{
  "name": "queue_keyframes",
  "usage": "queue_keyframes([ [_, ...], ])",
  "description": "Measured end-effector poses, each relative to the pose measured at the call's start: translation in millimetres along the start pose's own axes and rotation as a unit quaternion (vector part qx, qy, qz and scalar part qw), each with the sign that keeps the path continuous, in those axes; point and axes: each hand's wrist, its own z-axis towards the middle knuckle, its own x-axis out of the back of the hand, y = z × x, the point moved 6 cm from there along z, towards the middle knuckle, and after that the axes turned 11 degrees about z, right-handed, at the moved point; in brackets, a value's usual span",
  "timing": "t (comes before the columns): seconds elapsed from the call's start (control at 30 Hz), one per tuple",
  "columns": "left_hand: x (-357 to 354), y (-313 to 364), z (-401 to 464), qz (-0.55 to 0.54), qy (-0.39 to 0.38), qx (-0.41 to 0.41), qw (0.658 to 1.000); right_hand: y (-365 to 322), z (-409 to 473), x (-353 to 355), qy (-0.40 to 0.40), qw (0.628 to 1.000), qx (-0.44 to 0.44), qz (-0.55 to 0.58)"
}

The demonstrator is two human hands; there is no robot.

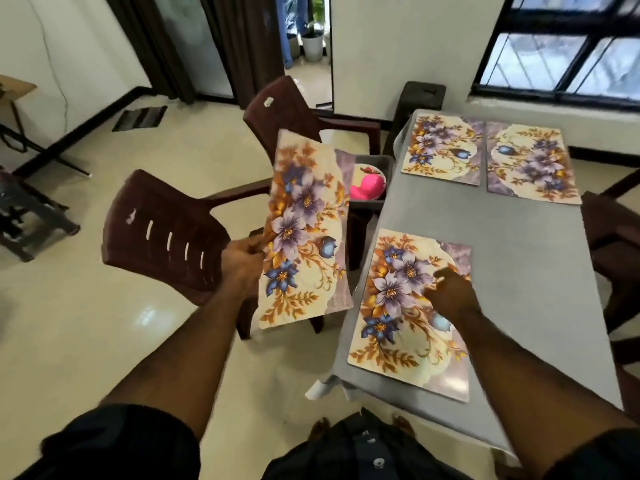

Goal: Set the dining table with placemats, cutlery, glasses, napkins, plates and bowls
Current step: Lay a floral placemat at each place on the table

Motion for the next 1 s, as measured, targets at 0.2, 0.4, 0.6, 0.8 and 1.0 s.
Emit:
queue_keyframes([
  [0.2, 5, 123, -28, 0.263, 0.034, -0.220, 0.939, -209, -26, 42, 0.091, 0.949, 0.301, -0.023],
  [0.4, -33, 202, -65, 0.310, -0.004, -0.399, 0.863, -263, -57, 55, 0.059, 0.866, 0.359, -0.344],
  [0.6, -76, 262, -89, 0.312, 0.042, -0.460, 0.830, -205, -70, 138, 0.112, 0.927, 0.219, -0.283],
  [0.8, -143, 285, -119, 0.332, 0.127, -0.484, 0.799, -73, -71, 246, 0.248, 0.951, 0.055, -0.178],
  [1.0, -254, 257, -163, 0.410, 0.020, -0.452, 0.792, 108, -84, 267, 0.182, 0.980, -0.080, -0.028],
])
